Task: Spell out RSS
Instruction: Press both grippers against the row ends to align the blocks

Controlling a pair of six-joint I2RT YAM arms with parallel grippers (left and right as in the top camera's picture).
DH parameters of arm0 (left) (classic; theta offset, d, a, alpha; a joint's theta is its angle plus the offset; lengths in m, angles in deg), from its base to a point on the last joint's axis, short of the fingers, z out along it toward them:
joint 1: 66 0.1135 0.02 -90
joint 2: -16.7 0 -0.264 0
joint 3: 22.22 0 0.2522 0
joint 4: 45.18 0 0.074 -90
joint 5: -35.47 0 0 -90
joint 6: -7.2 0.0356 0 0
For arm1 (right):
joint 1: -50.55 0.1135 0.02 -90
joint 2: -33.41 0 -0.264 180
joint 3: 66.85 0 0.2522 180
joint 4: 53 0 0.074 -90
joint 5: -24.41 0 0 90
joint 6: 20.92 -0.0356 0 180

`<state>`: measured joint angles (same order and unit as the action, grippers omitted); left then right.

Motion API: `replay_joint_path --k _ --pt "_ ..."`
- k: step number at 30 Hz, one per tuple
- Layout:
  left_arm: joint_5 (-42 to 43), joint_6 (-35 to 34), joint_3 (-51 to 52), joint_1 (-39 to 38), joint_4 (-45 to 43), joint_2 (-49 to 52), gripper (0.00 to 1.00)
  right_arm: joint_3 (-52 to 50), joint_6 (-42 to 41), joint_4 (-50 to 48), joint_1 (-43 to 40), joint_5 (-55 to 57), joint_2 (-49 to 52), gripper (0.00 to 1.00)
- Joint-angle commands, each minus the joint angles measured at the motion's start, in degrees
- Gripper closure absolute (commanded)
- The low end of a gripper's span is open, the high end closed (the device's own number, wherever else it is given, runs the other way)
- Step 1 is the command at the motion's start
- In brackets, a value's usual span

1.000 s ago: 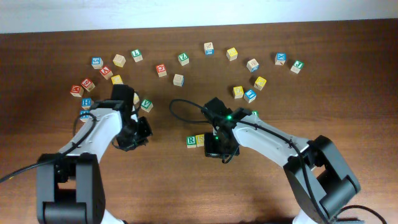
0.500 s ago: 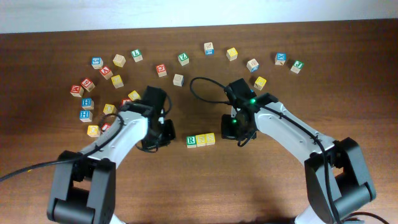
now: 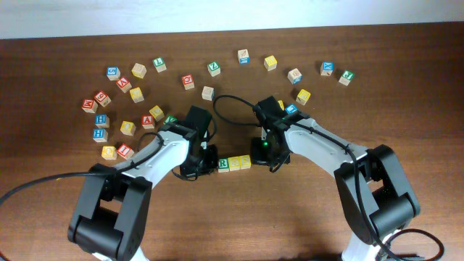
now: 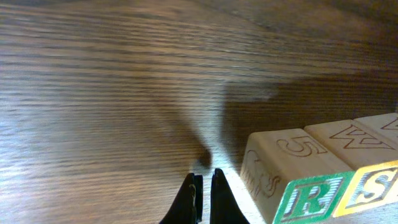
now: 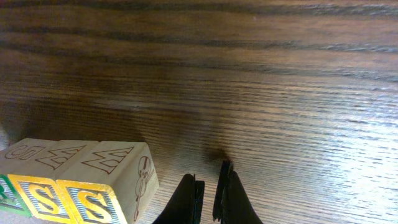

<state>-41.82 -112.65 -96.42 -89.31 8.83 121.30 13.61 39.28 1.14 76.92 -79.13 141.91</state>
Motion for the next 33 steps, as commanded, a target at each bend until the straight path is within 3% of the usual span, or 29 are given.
replay_joint_path --k 1,33 --pt "1.5 -0.5 0.8 -1.1 -0.9 0.7 1.0 0.8 -1.2 -0.3 0.8 -1.5 0.6 0.96" --pt "-0.7 2.5 0.8 -1.6 -2.1 0.7 1.0 0.8 -4.1 -0.3 3.2 -3.4 0.6 0.96"
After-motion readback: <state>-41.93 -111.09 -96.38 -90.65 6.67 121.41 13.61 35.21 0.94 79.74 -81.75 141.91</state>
